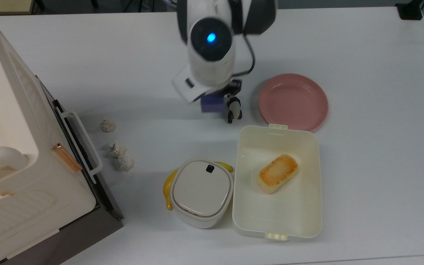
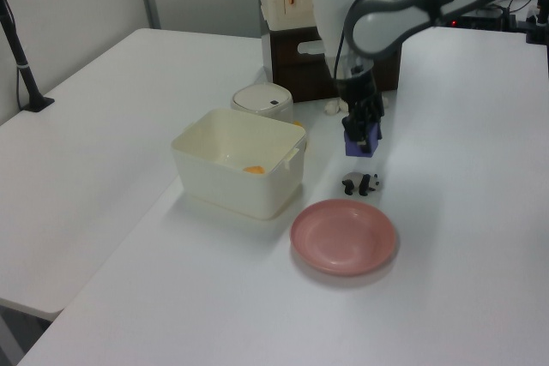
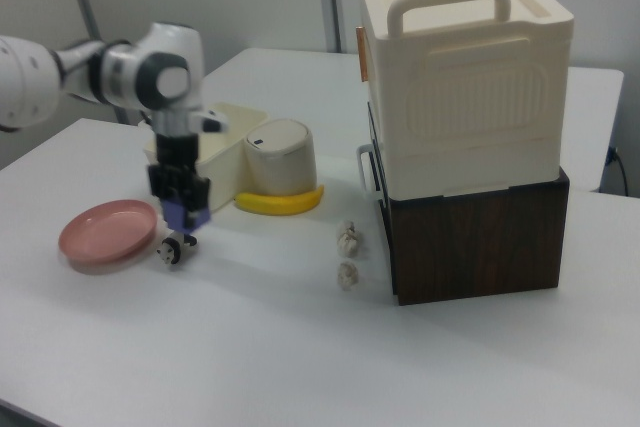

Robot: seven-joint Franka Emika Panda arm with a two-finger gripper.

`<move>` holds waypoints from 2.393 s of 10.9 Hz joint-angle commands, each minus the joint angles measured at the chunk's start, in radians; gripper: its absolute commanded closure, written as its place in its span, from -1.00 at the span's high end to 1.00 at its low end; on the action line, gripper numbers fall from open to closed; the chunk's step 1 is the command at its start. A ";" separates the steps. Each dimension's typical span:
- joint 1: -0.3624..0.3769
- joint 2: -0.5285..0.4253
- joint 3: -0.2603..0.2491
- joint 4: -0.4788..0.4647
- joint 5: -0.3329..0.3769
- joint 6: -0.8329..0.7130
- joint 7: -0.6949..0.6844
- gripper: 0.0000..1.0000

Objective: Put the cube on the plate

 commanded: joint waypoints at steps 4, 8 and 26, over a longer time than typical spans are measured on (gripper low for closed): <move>0.220 -0.027 0.000 0.010 0.038 -0.044 0.098 -0.63; 0.332 0.038 0.000 0.004 0.075 0.069 0.354 0.99; -0.257 -0.321 -0.016 0.017 -0.118 -0.043 -0.174 1.00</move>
